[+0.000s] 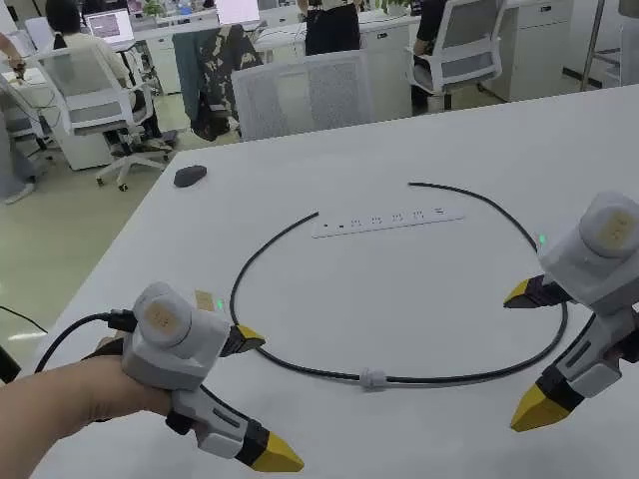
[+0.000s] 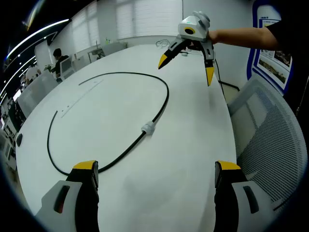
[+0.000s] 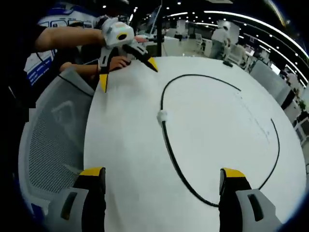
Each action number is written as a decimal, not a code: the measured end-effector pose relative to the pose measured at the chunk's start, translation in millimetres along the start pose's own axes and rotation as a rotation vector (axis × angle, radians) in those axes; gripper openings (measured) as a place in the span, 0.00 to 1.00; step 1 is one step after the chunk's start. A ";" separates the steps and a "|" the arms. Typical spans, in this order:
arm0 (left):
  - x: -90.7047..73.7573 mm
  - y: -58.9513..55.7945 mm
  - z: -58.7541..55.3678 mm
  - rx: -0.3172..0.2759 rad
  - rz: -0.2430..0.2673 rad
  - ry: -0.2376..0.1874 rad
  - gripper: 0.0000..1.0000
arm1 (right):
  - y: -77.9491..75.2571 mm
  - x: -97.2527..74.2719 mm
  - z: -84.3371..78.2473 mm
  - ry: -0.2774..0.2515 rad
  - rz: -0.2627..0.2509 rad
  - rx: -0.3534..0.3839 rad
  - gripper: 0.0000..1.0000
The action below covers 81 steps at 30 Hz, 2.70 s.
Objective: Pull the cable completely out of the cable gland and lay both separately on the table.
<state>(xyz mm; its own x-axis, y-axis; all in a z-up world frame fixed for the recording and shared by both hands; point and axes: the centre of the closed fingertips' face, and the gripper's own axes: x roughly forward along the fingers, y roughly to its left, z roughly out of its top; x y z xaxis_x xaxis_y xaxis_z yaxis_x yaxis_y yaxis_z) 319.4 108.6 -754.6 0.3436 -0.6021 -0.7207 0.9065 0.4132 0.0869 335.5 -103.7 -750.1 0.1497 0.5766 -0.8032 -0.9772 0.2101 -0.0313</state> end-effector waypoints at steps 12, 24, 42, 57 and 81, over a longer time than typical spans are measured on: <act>-12.9 10.6 -5.8 -0.036 0.026 -0.012 1.00 | -2.3 2.7 10.8 0.004 0.002 -0.019 0.99; -4.5 13.4 -6.7 -0.030 0.003 -0.008 1.00 | -3.3 5.0 5.3 -0.008 -0.001 0.033 0.98; -14.9 31.6 17.5 -0.111 0.094 -0.127 1.00 | -9.5 3.5 7.0 -0.040 -0.002 0.079 0.99; -24.9 30.8 1.7 -0.084 0.131 -0.074 1.00 | -8.1 10.2 16.6 -0.016 0.022 0.028 0.99; -11.8 21.7 -18.5 -0.098 0.167 -0.152 1.00 | -8.6 96.8 53.2 -0.132 0.052 0.027 0.67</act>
<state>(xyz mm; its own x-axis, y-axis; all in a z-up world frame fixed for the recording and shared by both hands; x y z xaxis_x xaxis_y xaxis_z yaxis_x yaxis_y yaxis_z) 330.5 137.3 -756.8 0.5261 -0.6125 -0.5900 0.8084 0.5755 0.1235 366.4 -7.8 -795.9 0.1193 0.6858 -0.7179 -0.9800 0.1973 0.0256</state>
